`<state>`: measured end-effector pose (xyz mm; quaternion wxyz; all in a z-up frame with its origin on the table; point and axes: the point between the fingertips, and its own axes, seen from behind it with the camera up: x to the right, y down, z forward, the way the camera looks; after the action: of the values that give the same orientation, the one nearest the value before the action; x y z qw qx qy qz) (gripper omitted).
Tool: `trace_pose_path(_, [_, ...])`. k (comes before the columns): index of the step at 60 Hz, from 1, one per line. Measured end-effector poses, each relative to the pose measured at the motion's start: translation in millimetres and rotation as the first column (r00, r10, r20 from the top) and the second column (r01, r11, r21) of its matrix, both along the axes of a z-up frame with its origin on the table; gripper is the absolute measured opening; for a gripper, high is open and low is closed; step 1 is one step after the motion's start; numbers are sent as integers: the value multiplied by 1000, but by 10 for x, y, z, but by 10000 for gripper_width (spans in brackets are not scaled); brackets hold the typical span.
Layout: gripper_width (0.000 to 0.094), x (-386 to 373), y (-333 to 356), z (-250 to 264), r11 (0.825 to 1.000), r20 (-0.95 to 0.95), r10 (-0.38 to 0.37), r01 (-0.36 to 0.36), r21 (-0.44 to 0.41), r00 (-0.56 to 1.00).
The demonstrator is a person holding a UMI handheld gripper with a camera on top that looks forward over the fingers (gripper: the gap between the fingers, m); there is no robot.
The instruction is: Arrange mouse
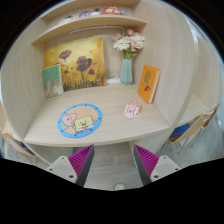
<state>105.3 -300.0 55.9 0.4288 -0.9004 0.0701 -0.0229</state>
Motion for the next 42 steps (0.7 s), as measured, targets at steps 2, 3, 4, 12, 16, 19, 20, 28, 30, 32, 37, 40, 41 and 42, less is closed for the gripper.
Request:
trace_pose_path(2, [784,138,32,-71,1000,2,-16,16,-12,1000])
trace_pose_path(3, [780,202,52,-105,1000,3,-24,24,-19,1000])
trace_pose_path(4, [773,267,76,-139,999,6,-31,31,-25,1000])
trace_pose_path(12, [773,674,380,-367,997,18,-49,50,-61,999])
trace_pose_path(16, [773,798,598,-437,997,20,-41,42,-68,999])
trace_pose_path(19, [773,866,778,-482,997,18,-30,31,-74,999])
trace_pose_path(20, [774,883,839,-493,997,17,-27,28,-75,999])
trace_pose_path(28, [780,988,1344,-587,996,15,7,-5,-91,1000])
trace_pose_path(30, [784,1015,1457,-615,995,16,13,-11,-98,1000])
trace_pose_path(32, [790,1039,1565,-641,994,16,13,-12,-105,1000])
trace_pose_path(37, [792,1079,1804,-675,993,16,20,-18,-117,1000])
trace_pose_path(40, [791,1062,1945,-681,992,14,33,-31,-121,999])
trace_pose_path(41, [794,1060,1992,-677,992,14,38,-37,-121,999])
trace_pose_path(42, [797,1069,2025,-681,992,17,38,-36,-125,999])
